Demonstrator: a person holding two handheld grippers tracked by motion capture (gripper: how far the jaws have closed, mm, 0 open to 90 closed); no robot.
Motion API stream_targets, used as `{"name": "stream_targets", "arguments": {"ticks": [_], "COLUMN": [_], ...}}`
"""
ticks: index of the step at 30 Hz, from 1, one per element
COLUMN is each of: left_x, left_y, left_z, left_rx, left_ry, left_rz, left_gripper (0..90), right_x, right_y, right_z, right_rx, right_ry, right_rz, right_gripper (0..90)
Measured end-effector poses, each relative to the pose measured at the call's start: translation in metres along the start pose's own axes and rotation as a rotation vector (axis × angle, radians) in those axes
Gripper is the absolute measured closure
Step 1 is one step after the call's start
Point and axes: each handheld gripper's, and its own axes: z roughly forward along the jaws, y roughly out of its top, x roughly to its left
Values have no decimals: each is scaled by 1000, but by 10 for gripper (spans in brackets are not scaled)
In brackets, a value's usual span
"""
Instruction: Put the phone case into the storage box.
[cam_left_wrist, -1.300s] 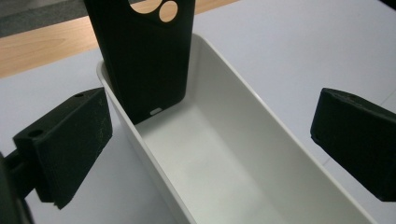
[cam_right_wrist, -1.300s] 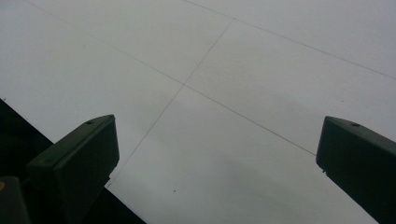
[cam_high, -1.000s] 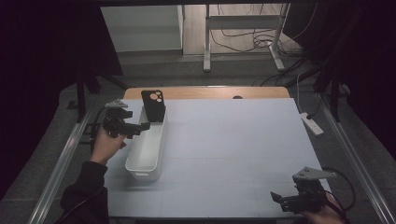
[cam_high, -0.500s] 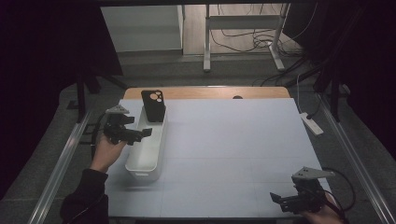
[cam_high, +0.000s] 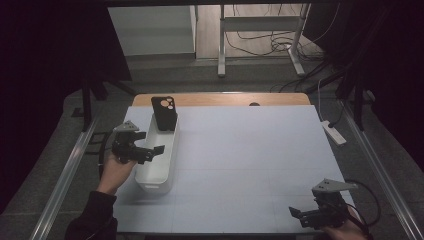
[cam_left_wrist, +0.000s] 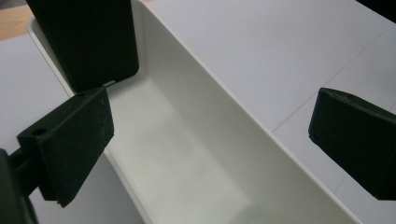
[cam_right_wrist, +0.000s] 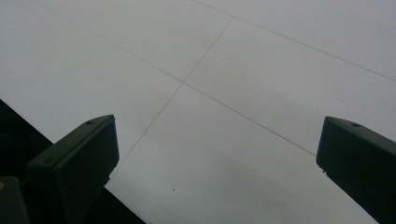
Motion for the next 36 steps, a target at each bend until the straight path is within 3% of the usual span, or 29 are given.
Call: {"name": "stream_targets", "arguments": {"ticks": [12,20,36], "left_x": [-15,-19,-33], "left_y": [-13,-23,-36], "left_z": [2,-1,-15], "left_rx": [18,20,7], "left_ry": [8,7,21], "left_rz": [18,-5,-11], "left_gripper": [5,6,0], "right_x": [1,1,1], "right_y": [0,0,0], "right_z": [0,1,1], "right_rx": [6,4,10], "right_ry": [4,7,14], "right_rz": [-3,-9,-13], "right_gripper": [0,0,0]}}
